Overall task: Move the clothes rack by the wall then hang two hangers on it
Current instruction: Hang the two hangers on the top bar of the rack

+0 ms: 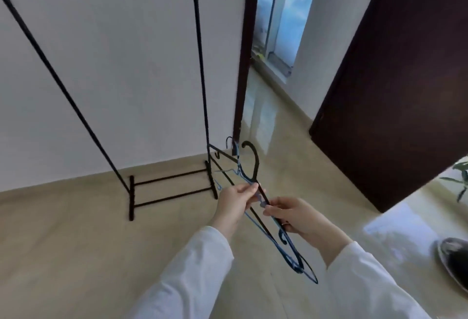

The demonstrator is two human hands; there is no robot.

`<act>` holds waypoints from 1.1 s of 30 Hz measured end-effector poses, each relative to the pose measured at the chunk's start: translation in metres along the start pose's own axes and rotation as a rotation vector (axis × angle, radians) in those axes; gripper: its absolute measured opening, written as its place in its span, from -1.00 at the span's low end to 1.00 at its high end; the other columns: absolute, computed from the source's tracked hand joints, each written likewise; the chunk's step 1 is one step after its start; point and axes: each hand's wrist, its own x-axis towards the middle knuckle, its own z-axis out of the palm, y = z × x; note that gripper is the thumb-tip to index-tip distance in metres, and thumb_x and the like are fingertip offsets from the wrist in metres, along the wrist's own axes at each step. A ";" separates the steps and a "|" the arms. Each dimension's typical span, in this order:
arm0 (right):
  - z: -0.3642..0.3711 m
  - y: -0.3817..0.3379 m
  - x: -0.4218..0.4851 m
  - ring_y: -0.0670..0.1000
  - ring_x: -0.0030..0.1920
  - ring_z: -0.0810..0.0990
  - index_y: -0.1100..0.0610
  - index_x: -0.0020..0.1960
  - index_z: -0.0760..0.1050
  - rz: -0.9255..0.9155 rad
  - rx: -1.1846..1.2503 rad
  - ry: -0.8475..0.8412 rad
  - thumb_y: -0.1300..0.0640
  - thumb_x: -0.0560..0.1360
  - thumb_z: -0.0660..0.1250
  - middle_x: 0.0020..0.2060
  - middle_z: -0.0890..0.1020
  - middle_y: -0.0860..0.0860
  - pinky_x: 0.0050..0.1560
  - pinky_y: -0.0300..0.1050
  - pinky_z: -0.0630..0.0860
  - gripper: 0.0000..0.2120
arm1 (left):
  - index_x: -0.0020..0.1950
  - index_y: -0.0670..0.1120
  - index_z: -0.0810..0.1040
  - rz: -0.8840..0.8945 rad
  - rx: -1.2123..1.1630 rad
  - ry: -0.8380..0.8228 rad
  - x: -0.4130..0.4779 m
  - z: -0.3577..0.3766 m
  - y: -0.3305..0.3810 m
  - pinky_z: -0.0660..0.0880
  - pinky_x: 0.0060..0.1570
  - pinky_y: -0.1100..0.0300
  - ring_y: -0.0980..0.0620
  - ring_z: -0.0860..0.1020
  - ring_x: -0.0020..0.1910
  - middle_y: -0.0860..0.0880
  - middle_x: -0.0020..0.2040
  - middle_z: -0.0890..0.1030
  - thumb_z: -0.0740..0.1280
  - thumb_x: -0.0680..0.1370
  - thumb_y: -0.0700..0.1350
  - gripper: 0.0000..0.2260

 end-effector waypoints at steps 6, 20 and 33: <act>0.038 -0.061 0.053 -0.08 -0.39 0.35 0.01 -0.11 0.55 -0.082 -0.082 -0.021 0.11 0.49 0.26 -0.27 0.61 -0.09 -0.33 -0.25 0.30 -0.91 | -0.20 -0.15 0.63 0.057 0.031 0.210 0.029 -0.060 0.033 0.41 -0.44 0.45 0.36 0.48 -0.61 0.20 -0.63 0.55 0.29 0.53 -0.16 -0.83; 0.117 -0.259 0.165 -0.01 -0.17 0.62 0.16 0.03 0.57 -0.467 -0.299 0.215 0.12 0.45 0.34 -0.34 0.63 -0.17 -0.06 -0.10 0.56 -0.81 | -0.41 0.06 0.54 0.293 -0.159 0.374 0.127 -0.212 0.170 0.51 0.07 0.05 0.05 0.60 -0.24 0.14 -0.46 0.61 0.33 0.49 -0.10 -0.74; 0.098 -0.396 0.275 -0.12 -0.34 0.46 0.04 -0.06 0.64 -0.661 -0.347 0.289 0.08 0.39 0.41 -0.23 0.64 -0.08 -0.34 -0.32 0.33 -0.86 | -0.38 -0.01 0.56 0.409 -0.341 0.438 0.245 -0.258 0.288 0.52 -0.07 0.17 0.17 0.59 -0.28 0.04 -0.35 0.61 0.35 0.48 -0.13 -0.78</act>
